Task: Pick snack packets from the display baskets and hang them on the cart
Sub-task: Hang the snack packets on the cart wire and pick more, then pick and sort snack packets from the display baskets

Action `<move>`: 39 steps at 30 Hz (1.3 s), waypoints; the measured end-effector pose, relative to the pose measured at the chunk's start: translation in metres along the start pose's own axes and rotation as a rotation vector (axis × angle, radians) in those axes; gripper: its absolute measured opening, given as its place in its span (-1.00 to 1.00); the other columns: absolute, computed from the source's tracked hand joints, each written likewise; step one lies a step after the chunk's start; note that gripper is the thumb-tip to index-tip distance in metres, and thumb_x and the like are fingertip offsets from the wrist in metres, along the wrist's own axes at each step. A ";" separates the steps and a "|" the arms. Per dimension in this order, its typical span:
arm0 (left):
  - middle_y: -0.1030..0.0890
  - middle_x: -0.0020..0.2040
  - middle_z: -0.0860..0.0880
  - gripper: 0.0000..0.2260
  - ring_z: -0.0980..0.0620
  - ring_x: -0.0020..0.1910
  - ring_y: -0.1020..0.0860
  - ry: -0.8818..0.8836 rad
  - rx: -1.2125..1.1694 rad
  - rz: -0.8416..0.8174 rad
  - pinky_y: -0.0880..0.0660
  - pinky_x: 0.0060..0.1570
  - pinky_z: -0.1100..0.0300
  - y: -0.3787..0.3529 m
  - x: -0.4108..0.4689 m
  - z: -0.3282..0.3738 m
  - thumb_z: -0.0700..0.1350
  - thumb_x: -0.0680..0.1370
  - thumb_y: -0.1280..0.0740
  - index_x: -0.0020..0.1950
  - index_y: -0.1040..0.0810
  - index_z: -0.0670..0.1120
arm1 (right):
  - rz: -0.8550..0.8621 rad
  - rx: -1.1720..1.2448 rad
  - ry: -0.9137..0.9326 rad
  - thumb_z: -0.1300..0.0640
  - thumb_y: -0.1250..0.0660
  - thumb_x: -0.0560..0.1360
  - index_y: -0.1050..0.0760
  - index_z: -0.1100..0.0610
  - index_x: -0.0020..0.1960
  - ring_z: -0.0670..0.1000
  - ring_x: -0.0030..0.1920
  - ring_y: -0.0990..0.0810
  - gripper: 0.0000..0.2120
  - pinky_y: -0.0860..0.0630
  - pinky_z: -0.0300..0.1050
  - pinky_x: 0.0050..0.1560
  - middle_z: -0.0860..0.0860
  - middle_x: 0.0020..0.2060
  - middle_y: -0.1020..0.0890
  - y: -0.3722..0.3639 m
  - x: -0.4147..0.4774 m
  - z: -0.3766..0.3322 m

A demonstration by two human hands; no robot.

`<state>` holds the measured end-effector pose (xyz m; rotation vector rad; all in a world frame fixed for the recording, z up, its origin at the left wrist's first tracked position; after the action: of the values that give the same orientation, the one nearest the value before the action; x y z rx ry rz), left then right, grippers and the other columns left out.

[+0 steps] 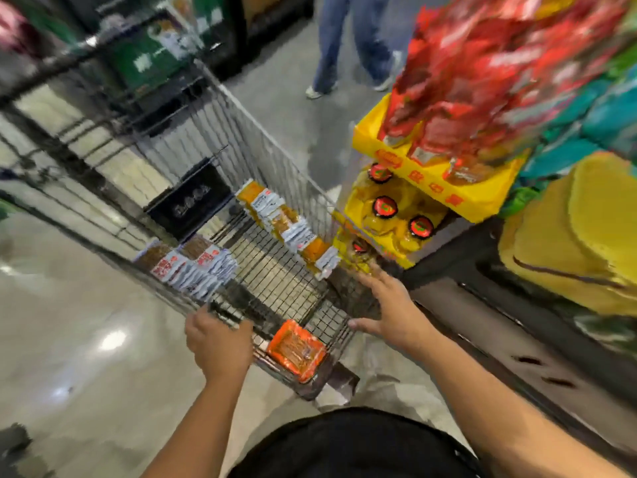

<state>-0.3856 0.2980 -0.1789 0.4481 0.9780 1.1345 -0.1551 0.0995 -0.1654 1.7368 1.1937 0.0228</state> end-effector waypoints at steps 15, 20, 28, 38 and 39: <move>-0.46 0.43 -0.22 -0.46 -0.29 0.42 -0.39 -1.361 0.202 -0.321 -0.32 0.40 -0.24 -0.115 -0.269 0.232 0.16 0.55 -0.29 0.39 -0.52 -0.17 | 0.654 0.269 -0.406 -0.17 -0.48 0.47 -0.20 -0.13 0.58 -0.01 0.60 -0.02 -0.22 -0.13 -0.01 0.54 -0.12 0.61 -0.05 0.119 -0.295 0.171; -0.42 0.50 -0.15 -0.31 -0.24 0.51 -0.29 -1.552 0.291 -0.428 -0.21 0.50 -0.15 -0.173 -0.435 0.242 0.30 0.53 -0.11 0.49 -0.42 -0.14 | 0.778 0.286 -0.621 -0.19 -0.48 0.46 -0.18 -0.10 0.60 0.06 0.60 -0.04 -0.19 -0.11 0.04 0.55 -0.05 0.61 -0.10 0.128 -0.429 0.263; -0.31 0.56 -0.02 -0.32 -0.09 0.56 -0.17 -1.758 0.445 -0.624 -0.11 0.56 0.00 -0.256 -0.630 0.234 0.38 0.60 -0.03 0.57 -0.30 -0.02 | 0.944 0.311 -0.814 -0.21 -0.43 0.48 -0.07 -0.08 0.62 0.02 0.61 -0.03 -0.14 -0.07 -0.01 0.56 -0.04 0.62 -0.09 0.120 -0.600 0.383; -0.31 0.56 0.00 -0.29 -0.09 0.58 -0.08 -1.846 0.466 -0.690 -0.06 0.56 -0.08 -0.320 -0.736 0.276 0.45 0.54 0.06 0.48 -0.41 0.05 | 1.040 0.376 -0.913 -0.14 -0.38 0.54 -0.21 -0.05 0.58 -0.02 0.54 -0.16 -0.32 -0.14 -0.10 0.51 -0.07 0.53 -0.24 0.141 -0.670 0.467; -0.32 0.55 0.00 -0.28 -0.08 0.57 -0.08 -1.821 0.443 -0.720 -0.06 0.55 -0.07 -0.330 -0.741 0.285 0.45 0.51 0.06 0.49 -0.41 0.05 | 1.038 0.367 -0.909 -0.14 -0.38 0.54 -0.22 -0.05 0.57 -0.02 0.53 -0.17 -0.33 -0.14 -0.11 0.50 -0.08 0.52 -0.25 0.148 -0.670 0.476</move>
<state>-0.0342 -0.4555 0.0395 1.0555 -0.3180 -0.3745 -0.1587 -0.7156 0.0145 2.1303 -0.4278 -0.3433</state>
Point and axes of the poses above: each hand's wrist, its own x-axis towards the middle knuckle, its own y-axis out of the back of the hand, z = x × y, the point moved 3 cm from there along x, towards the middle knuckle
